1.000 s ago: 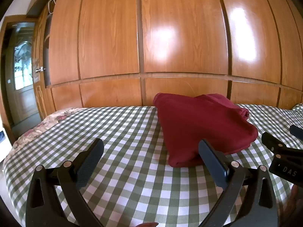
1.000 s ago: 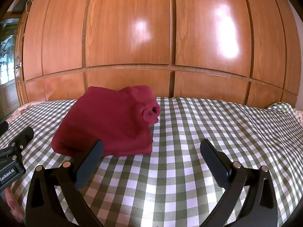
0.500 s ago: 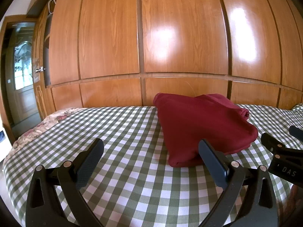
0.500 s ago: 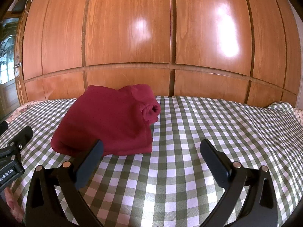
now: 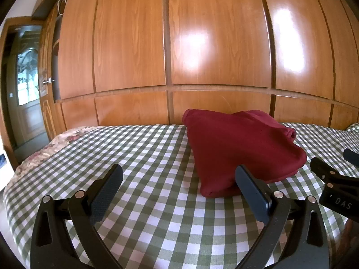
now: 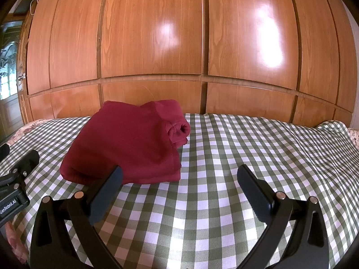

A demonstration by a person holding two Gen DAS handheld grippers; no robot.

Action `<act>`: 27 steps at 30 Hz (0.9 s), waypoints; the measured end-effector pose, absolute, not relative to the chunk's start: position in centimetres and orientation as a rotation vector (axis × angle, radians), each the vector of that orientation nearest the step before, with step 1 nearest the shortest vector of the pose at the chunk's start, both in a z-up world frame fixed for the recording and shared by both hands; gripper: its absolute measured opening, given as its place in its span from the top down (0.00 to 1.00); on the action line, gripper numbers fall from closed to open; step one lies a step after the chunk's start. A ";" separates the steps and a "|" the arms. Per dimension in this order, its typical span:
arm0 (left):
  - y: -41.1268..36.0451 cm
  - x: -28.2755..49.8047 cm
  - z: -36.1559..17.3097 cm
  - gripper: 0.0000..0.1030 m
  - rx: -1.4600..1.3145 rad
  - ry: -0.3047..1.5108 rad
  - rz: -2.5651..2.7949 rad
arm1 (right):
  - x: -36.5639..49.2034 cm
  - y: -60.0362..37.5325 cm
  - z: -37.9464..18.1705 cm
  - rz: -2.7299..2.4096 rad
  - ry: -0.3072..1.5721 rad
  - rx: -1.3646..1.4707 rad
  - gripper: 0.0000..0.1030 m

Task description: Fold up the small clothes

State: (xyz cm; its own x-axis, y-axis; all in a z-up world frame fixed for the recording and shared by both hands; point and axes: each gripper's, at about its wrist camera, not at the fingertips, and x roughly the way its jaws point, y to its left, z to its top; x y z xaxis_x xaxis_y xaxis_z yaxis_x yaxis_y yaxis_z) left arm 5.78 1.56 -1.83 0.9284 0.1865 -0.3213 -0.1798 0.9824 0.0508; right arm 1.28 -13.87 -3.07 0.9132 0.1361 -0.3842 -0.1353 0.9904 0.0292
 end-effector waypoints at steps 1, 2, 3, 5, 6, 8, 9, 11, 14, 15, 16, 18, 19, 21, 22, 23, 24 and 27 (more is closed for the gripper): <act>1.6 5.8 -1.8 0.04 0.021 0.330 0.188 | 1.3 -13.8 -3.0 0.140 0.395 0.002 0.02; 1.6 5.8 -1.8 0.04 0.019 0.330 0.187 | 1.3 -13.8 -3.1 0.140 0.395 0.002 0.02; 1.6 5.9 -1.8 0.04 0.020 0.331 0.186 | 1.3 -13.9 -3.1 0.140 0.395 0.002 0.02; 1.6 5.9 -1.9 0.04 0.018 0.335 0.184 | 1.3 -13.8 -3.0 0.140 0.395 0.002 0.02; 1.6 5.9 -1.9 0.04 0.017 0.336 0.184 | 1.4 -13.8 -3.1 0.140 0.396 0.001 0.02; 1.6 5.9 -1.9 0.04 0.017 0.336 0.185 | 1.4 -13.8 -3.1 0.140 0.397 0.002 0.02; 1.6 5.9 -1.9 0.04 0.016 0.336 0.184 | 1.3 -13.9 -3.1 0.140 0.397 0.003 0.02; 1.6 5.9 -1.9 0.04 0.016 0.339 0.184 | 1.4 -13.9 -3.2 0.141 0.398 0.002 0.02; 1.6 6.0 -2.0 0.04 0.012 0.346 0.185 | 1.4 -13.9 -3.1 0.141 0.397 0.001 0.02; 1.6 6.0 -2.0 0.04 0.012 0.347 0.186 | 1.4 -13.9 -3.2 0.141 0.397 0.001 0.02; 1.6 6.0 -2.0 0.04 0.010 0.350 0.187 | 1.4 -13.9 -3.1 0.141 0.398 0.001 0.02; 1.6 6.0 -2.0 0.04 0.008 0.352 0.189 | 1.4 -13.9 -3.1 0.141 0.397 0.002 0.02; 1.6 6.0 -2.0 0.04 0.008 0.352 0.189 | 1.4 -13.9 -3.2 0.141 0.398 0.002 0.02; 1.6 6.0 -2.0 0.04 0.008 0.354 0.188 | 1.4 -13.9 -3.2 0.142 0.398 0.001 0.02; 1.6 6.0 -2.0 0.04 0.008 0.355 0.189 | 1.4 -13.9 -3.2 0.142 0.397 0.001 0.02; 1.6 6.1 -2.0 0.04 0.008 0.357 0.189 | 1.4 -13.9 -3.2 0.141 0.398 0.001 0.02; 1.6 6.1 -2.0 0.04 0.007 0.358 0.189 | 1.4 -13.9 -3.2 0.141 0.398 0.001 0.02; 1.7 6.2 -2.1 0.04 0.004 0.366 0.190 | 1.4 -13.9 -3.2 0.142 0.399 0.000 0.02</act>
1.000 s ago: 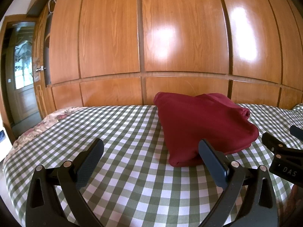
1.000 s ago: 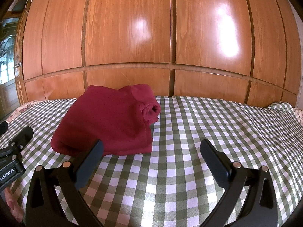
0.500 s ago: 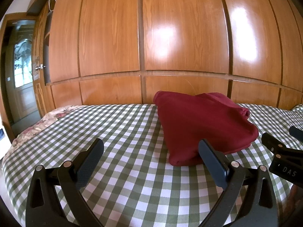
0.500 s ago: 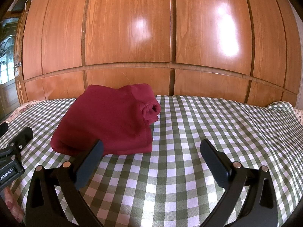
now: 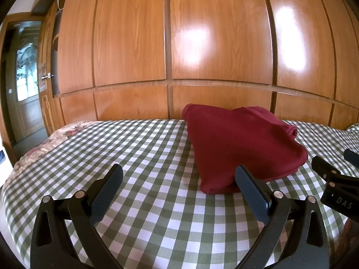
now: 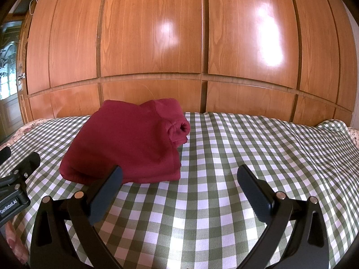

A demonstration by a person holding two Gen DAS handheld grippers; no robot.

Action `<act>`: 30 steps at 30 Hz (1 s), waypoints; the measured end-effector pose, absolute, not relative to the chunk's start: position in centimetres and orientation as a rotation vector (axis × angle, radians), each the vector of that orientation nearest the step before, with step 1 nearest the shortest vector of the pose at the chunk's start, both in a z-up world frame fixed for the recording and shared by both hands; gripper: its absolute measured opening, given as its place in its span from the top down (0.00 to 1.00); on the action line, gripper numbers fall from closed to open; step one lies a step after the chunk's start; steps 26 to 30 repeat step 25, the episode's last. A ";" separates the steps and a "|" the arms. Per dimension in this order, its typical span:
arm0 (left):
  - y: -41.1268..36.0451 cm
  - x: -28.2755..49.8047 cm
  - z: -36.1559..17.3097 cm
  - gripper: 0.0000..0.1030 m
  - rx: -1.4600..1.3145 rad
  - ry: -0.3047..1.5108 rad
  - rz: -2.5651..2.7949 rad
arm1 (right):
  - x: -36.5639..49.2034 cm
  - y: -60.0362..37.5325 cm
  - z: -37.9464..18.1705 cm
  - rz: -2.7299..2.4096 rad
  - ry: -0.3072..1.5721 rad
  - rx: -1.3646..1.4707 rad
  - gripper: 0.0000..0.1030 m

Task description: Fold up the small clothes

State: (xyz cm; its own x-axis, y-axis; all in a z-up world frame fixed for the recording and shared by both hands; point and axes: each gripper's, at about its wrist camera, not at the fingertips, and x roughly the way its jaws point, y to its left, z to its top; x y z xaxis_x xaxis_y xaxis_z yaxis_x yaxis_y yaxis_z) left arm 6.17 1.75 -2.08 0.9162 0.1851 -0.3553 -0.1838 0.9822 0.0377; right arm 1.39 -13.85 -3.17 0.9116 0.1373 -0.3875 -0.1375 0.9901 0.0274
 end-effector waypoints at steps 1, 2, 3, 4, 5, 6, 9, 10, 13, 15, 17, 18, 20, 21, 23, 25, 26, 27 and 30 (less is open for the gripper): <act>1.8 6.2 -2.1 0.04 0.002 0.368 0.189 | 1.4 -13.8 -3.2 0.141 0.400 -0.001 0.02; 1.8 6.2 -2.1 0.04 0.001 0.370 0.189 | 1.4 -13.8 -3.2 0.142 0.402 -0.002 0.02; 1.8 6.3 -2.1 0.04 0.000 0.372 0.189 | 1.4 -13.8 -3.3 0.142 0.403 -0.003 0.02; 1.8 6.3 -2.1 0.04 -0.001 0.374 0.189 | 1.4 -13.8 -3.3 0.142 0.404 -0.003 0.02; 1.8 6.3 -2.1 0.04 -0.001 0.376 0.190 | 1.5 -13.7 -3.4 0.142 0.406 -0.004 0.02; 1.8 6.3 -2.1 0.04 -0.002 0.379 0.189 | 1.4 -13.8 -3.4 0.142 0.407 -0.005 0.02; 1.8 6.4 -2.2 0.04 -0.003 0.386 0.189 | 1.5 -13.7 -3.6 0.144 0.412 -0.010 0.02; 1.8 6.5 -2.2 0.04 -0.003 0.389 0.187 | 1.5 -13.7 -3.6 0.144 0.414 -0.011 0.02; 1.8 6.6 -2.2 0.04 -0.001 0.394 0.187 | 1.6 -13.7 -3.6 0.146 0.417 -0.015 0.02; 1.8 6.5 -2.3 0.04 -0.002 0.394 0.188 | 1.6 -13.7 -3.5 0.147 0.420 -0.015 0.02; 1.9 6.6 -2.3 0.04 -0.003 0.399 0.188 | 1.7 -13.7 -3.5 0.148 0.426 -0.015 0.02; 1.9 6.7 -2.3 0.04 -0.005 0.405 0.192 | 1.8 -13.7 -3.5 0.149 0.433 -0.014 0.02; 2.1 6.9 -2.4 0.04 -0.012 0.421 0.184 | 2.3 -13.8 -3.5 0.160 0.461 -0.008 0.02; 2.3 7.1 -2.5 0.04 -0.018 0.436 0.182 | 2.7 -14.0 -3.5 0.166 0.483 0.000 0.02; 2.6 7.6 -2.6 0.04 -0.032 0.464 0.184 | 3.5 -14.6 -3.5 0.178 0.527 0.027 0.02; 3.1 8.0 -2.8 0.04 -0.054 0.499 0.179 | 4.6 -15.7 -3.5 0.161 0.569 0.046 0.02; 3.1 8.0 -2.8 0.04 -0.054 0.499 0.179 | 4.6 -15.7 -3.5 0.161 0.569 0.046 0.02; 3.1 8.0 -2.8 0.04 -0.054 0.499 0.179 | 4.6 -15.7 -3.5 0.161 0.569 0.046 0.02; 3.1 8.0 -2.8 0.04 -0.054 0.499 0.179 | 4.6 -15.7 -3.5 0.161 0.569 0.046 0.02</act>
